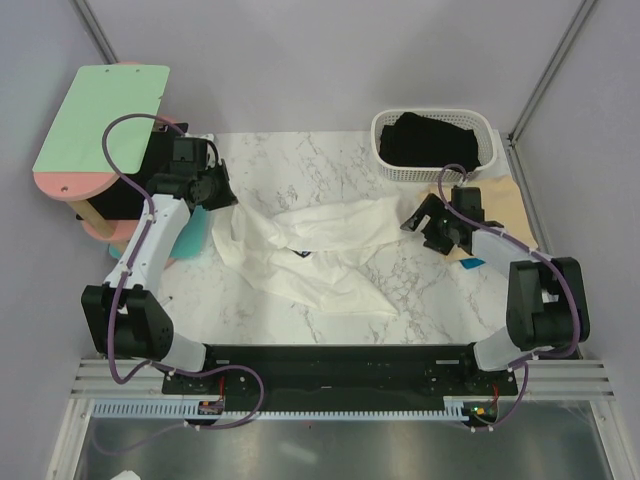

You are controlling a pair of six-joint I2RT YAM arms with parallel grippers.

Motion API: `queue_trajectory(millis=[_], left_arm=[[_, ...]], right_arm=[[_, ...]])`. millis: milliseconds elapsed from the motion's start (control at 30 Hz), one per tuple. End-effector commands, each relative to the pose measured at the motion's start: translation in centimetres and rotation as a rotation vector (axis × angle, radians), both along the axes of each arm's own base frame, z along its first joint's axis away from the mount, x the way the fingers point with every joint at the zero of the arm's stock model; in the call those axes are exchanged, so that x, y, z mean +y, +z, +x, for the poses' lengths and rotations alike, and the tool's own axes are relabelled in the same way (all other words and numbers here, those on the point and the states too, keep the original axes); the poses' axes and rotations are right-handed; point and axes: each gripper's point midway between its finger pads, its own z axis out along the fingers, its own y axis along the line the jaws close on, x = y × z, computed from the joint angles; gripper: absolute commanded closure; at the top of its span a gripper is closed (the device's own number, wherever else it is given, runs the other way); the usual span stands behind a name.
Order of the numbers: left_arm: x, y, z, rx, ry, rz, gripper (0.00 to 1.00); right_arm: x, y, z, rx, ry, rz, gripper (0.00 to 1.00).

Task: Fold and stack the t-shirts
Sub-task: Flatten out the tshirt

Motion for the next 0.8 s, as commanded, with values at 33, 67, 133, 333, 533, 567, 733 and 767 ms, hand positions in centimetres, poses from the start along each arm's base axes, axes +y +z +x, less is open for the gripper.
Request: queue_trajectory(millis=[33,67,133,333,533,567,733,767], left_arm=[[0.2,0.9,0.3,-0.055,-0.008,0.007,0.98],[0.2,0.9,0.3,-0.057,-0.01,0.006,0.98],[0.2,0.9,0.2,-0.057,-0.01,0.006,0.98],[0.2,1.4,0.1,-0.073,-0.011,0.008,0.98],[0.3,1.2,0.1,-0.07,-0.013,0.012,0.98],[0.3,1.1,0.0,-0.066,-0.012,0.014,0.98],[0.3,0.9,0.0,-0.063,-0.012,0.016,0.98],[0.3,0.9,0.0,-0.063,-0.013,0.017,0.98]], right_arm=[[1.7,2.0,0.4,-0.097,-0.078,0.191,0.11],[1.6,1.7,0.3,-0.092,-0.089,0.198,0.11],[1.4,0.4,-0.1,-0.063,-0.121,0.206,0.13],[1.1,-1.4,-0.5,-0.033,-0.202,0.244,0.16],[0.5,-1.2,0.1,-0.065,-0.265,0.264,0.17],[0.4,-1.3,0.3,-0.071,-0.275,0.266,0.17],[0.3,-2.6,0.8,-0.052,-0.331,0.315,0.25],[0.3,-2.9,0.9,-0.049,-0.339,0.322,0.26]])
